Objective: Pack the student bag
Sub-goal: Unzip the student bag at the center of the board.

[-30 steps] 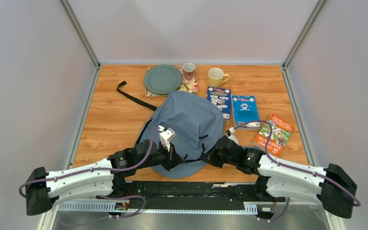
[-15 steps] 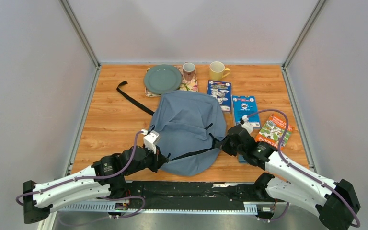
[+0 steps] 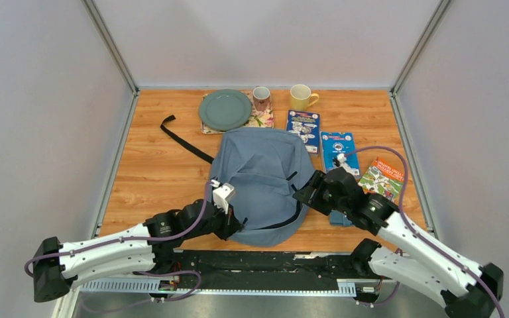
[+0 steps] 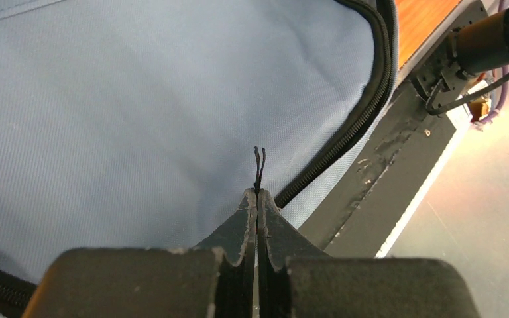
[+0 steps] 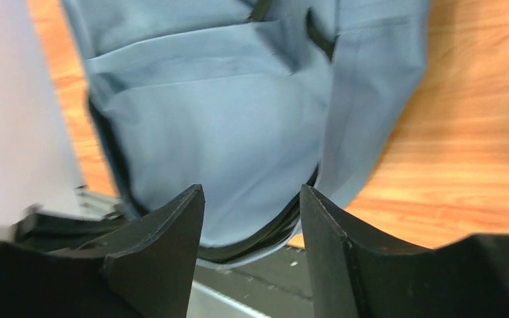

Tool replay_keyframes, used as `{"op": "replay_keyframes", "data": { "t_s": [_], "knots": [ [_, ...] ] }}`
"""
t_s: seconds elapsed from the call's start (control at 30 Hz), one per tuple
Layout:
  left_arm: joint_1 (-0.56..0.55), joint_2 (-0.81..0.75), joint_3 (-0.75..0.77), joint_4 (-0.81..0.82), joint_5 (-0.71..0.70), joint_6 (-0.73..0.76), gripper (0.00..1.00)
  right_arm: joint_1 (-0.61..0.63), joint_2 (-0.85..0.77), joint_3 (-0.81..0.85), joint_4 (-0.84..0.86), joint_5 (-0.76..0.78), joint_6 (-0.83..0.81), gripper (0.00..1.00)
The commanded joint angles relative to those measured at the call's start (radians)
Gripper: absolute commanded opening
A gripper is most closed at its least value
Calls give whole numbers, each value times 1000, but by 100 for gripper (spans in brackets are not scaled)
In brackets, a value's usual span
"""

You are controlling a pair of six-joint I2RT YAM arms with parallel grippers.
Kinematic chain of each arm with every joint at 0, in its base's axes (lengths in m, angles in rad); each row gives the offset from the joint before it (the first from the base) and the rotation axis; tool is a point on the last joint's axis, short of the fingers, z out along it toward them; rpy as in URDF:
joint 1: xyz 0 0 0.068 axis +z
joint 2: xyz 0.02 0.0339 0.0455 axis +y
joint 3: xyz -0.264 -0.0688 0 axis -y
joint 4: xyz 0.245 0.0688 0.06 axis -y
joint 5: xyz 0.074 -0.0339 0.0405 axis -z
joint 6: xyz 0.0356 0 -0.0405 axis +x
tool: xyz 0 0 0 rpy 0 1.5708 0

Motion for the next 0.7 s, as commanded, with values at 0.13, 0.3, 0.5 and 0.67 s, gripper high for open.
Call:
{"op": "replay_keyframes", "data": {
  "t_s": [0.13, 0.3, 0.5, 0.67],
  "knots": [
    [-16, 96, 104, 137, 90, 23, 0, 221, -248, -169, 75, -105, 490, 59],
    [-39, 130, 98, 197, 77, 6, 0, 384, -163, -134, 89, 57, 677, 61],
    [-57, 147, 101, 223, 74, 3, 0, 420, 17, -126, 225, 74, 757, 62],
    [-71, 143, 111, 219, 77, 14, 0, 420, 89, -128, 280, 119, 798, 68]
  ]
}}
